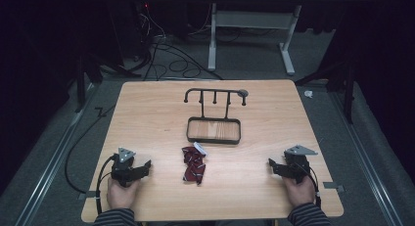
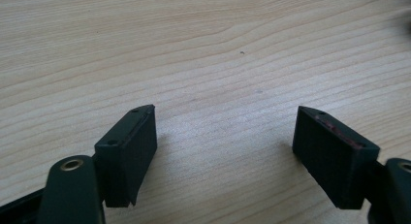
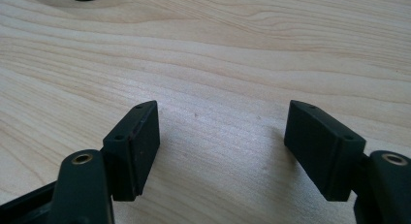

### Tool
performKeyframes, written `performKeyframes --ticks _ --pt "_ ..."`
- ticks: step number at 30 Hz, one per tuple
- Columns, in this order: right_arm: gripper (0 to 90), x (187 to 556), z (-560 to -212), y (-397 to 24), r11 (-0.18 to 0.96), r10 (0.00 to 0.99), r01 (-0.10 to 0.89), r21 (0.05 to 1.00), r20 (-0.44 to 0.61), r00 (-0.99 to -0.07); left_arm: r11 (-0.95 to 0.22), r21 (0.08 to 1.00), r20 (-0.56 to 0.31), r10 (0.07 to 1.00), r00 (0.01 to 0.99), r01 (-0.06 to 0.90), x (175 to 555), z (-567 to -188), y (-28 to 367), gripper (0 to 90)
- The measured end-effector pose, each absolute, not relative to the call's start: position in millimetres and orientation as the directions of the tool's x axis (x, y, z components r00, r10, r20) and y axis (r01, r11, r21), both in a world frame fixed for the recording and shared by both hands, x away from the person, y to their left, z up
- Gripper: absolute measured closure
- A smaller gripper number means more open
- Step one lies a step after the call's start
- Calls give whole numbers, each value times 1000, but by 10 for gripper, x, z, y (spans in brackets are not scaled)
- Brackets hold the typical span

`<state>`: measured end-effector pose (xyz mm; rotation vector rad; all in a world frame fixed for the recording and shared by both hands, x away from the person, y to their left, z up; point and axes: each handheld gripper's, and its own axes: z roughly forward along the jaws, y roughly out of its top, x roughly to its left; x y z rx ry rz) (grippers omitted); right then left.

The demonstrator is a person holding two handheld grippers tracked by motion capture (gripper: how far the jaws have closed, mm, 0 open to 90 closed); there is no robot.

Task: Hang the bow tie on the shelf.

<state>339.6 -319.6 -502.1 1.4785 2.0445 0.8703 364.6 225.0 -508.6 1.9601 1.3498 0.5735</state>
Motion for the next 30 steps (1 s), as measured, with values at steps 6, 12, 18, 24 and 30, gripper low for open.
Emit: performKeyframes --ticks 6,12,18,24,30 --pt "298 3396 -5020 -3197 218 951 654 725 -6 -310 -231 740 -21 931 365 631 3647 -5085 2250 244" --pt "298 3396 -5020 -3197 218 951 654 724 -6 -310 -234 739 -18 931 365 632 3636 -5075 2236 280" --pt "298 3396 -5020 -3196 219 951 654 724 -8 -310 -232 740 -36 924 382 631 3627 -5049 2194 339" --pt "298 3396 -5020 -3196 219 951 654 724 -8 -310 -238 763 -49 906 421 601 3561 -4922 2125 367" --pt "298 3396 -5020 -3196 219 951 654 724 -8 -310 -263 778 -52 878 476 570 3515 -4783 2013 380"
